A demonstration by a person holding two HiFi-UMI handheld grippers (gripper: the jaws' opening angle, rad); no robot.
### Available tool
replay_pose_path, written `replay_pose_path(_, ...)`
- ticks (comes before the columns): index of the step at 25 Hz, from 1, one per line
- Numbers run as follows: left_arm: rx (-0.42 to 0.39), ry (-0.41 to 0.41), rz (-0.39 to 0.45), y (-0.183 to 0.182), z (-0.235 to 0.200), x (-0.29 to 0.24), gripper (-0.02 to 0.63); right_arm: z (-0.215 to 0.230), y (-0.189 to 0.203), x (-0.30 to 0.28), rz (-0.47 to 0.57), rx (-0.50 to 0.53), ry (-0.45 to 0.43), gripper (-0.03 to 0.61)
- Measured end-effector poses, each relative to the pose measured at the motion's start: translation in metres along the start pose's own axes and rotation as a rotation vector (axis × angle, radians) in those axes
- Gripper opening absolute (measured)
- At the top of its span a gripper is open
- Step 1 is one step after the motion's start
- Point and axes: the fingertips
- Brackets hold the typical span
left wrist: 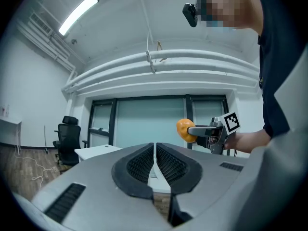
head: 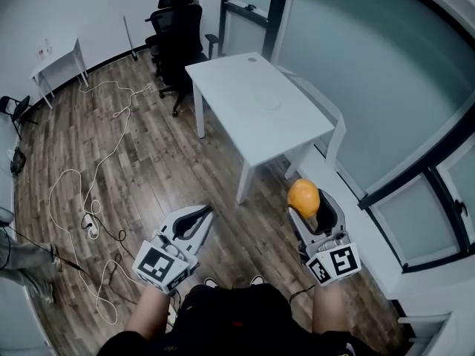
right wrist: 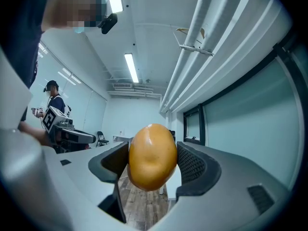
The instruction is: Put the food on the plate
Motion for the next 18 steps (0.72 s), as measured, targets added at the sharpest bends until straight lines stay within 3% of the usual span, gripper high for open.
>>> replay_pose_path(7, 0.039, -0.011, -0.014, 0.016, -0.025, 0.026, 0.035, -0.044, 0.011, -0.013, -0.047, 0.051, -0.017, 0.328)
replay_pose_path(12, 0.051, 0.009, -0.013, 0.022, -0.037, 0.022, 0.035, -0.043, 0.01, -0.027, -0.054, 0.054, -0.012, 0.328)
replay_pose_path(18, 0.043, -0.025, -0.035, 0.024, -0.064, 0.004, 0.035, -0.038, 0.019, -0.06, -0.034, 0.063, -0.061, 0.328)
Point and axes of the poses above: the fingertips, and each gripper's own axes: x backward along the fingers, z to its right, y out of its underside, and after that the axes turned 2 degrees about -x, right-handed
